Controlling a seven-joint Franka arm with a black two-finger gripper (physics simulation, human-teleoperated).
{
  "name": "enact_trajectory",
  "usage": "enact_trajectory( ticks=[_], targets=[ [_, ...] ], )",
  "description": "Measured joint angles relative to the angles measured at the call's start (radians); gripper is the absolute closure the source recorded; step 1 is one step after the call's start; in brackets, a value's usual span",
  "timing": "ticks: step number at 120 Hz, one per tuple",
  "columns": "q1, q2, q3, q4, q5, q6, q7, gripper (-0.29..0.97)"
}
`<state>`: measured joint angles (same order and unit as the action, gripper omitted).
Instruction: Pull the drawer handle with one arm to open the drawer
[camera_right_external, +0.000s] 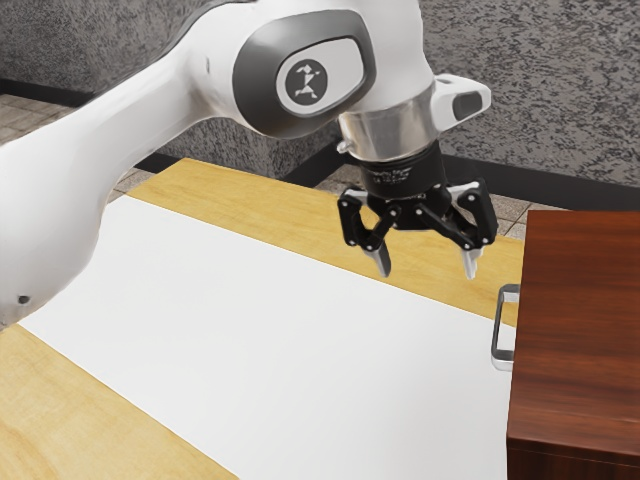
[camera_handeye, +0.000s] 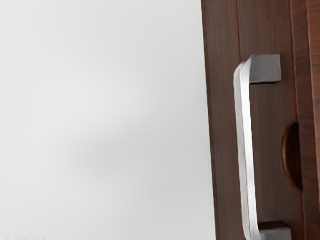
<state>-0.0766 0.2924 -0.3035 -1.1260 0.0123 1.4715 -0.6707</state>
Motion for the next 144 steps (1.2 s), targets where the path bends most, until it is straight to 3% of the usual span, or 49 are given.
enact_trajectory(
  ticks=[74,144],
  targets=[
    [-0.006,-0.023,0.006,-0.145,0.024,0.102,-0.243,0.0],
    [0.014,-0.07,0.006,-0.291,-0.053,0.272,-0.321,0.0]
  ],
)
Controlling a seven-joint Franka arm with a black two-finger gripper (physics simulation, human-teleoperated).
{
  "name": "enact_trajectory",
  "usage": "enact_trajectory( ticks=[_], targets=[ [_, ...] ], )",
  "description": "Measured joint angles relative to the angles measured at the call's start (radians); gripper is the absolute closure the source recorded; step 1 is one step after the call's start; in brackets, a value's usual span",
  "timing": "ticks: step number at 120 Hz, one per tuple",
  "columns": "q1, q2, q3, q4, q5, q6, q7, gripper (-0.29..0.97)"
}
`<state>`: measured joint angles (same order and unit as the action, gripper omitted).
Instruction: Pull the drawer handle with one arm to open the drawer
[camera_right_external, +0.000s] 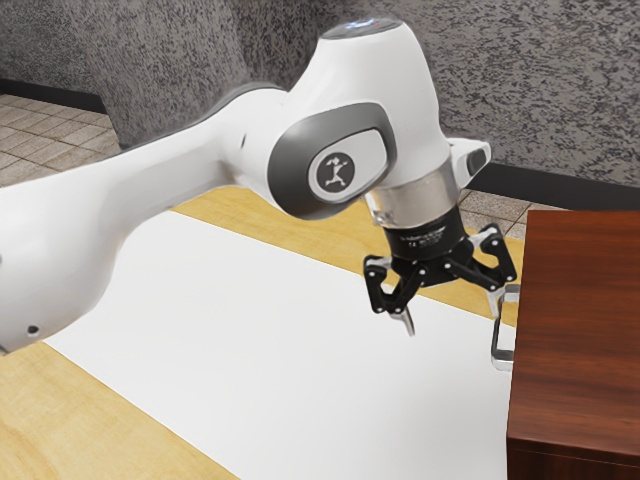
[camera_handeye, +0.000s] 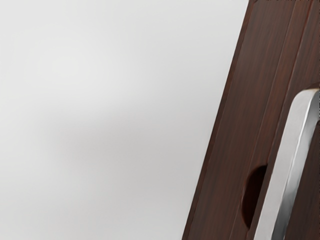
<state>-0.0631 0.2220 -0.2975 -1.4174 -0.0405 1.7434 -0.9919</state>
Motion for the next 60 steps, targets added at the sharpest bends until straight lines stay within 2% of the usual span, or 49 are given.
enact_trajectory(
  ticks=[60],
  targets=[
    [0.0,-0.002,0.0,-0.046,-0.02,0.053,-0.025,0.03]
  ],
)
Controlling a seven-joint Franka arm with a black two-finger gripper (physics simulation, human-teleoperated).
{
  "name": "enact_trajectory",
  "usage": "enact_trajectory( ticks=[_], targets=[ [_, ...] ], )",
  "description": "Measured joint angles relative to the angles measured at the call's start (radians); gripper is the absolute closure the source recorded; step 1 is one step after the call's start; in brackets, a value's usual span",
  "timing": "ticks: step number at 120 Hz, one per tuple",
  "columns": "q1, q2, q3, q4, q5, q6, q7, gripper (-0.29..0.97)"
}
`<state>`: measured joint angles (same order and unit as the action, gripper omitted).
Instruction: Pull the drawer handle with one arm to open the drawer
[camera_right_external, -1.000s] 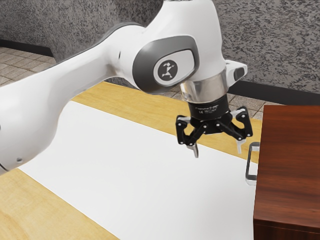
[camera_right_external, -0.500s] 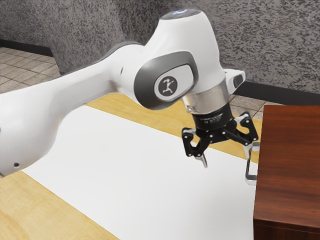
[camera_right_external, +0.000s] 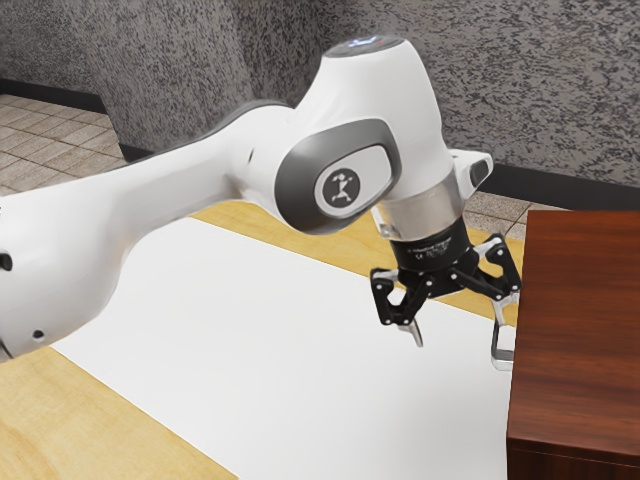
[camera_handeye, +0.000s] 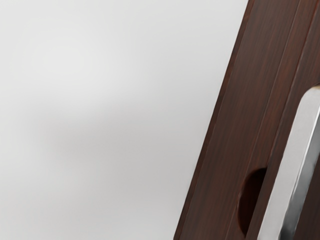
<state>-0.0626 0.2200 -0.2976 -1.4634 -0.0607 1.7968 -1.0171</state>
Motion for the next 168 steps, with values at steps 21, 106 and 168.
enact_trajectory(
  ticks=[21,106,168],
  targets=[
    [0.001,0.0,-0.001,-0.007,0.0,0.007,-0.005,0.07],
    [0.032,-0.067,0.0,-0.091,-0.002,0.01,0.0,0.22],
    [0.077,-0.161,0.002,-0.205,-0.04,0.003,0.053,0.23]
  ],
)
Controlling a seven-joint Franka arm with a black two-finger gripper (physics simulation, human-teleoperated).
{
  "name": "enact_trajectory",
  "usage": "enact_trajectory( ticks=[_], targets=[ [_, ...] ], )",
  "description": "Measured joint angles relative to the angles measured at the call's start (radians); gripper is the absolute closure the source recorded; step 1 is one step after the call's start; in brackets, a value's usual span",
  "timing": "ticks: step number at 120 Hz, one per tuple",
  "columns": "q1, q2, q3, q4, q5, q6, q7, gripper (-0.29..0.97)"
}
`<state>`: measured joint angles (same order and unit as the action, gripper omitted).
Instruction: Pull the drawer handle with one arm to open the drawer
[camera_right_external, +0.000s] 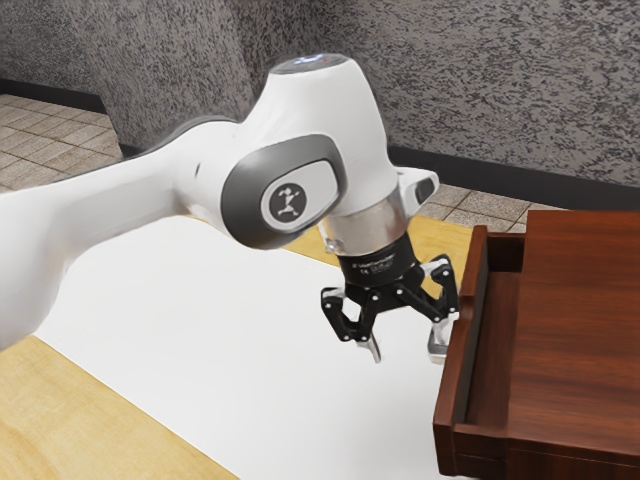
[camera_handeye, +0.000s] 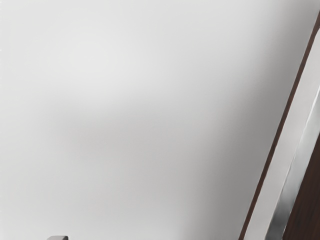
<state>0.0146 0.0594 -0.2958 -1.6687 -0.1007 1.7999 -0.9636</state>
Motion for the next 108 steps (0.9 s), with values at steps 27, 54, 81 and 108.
enact_trajectory(
  ticks=[27,54,81,108],
  targets=[
    [0.032,-0.03,-0.004,-0.031,-0.002,-0.005,0.033,0.23],
    [0.046,-0.062,0.015,-0.054,-0.004,-0.027,0.068,0.23],
    [0.049,-0.081,0.045,-0.071,-0.004,-0.053,0.094,0.23],
    [0.06,-0.097,0.055,-0.071,-0.005,-0.082,0.111,0.23]
  ],
)
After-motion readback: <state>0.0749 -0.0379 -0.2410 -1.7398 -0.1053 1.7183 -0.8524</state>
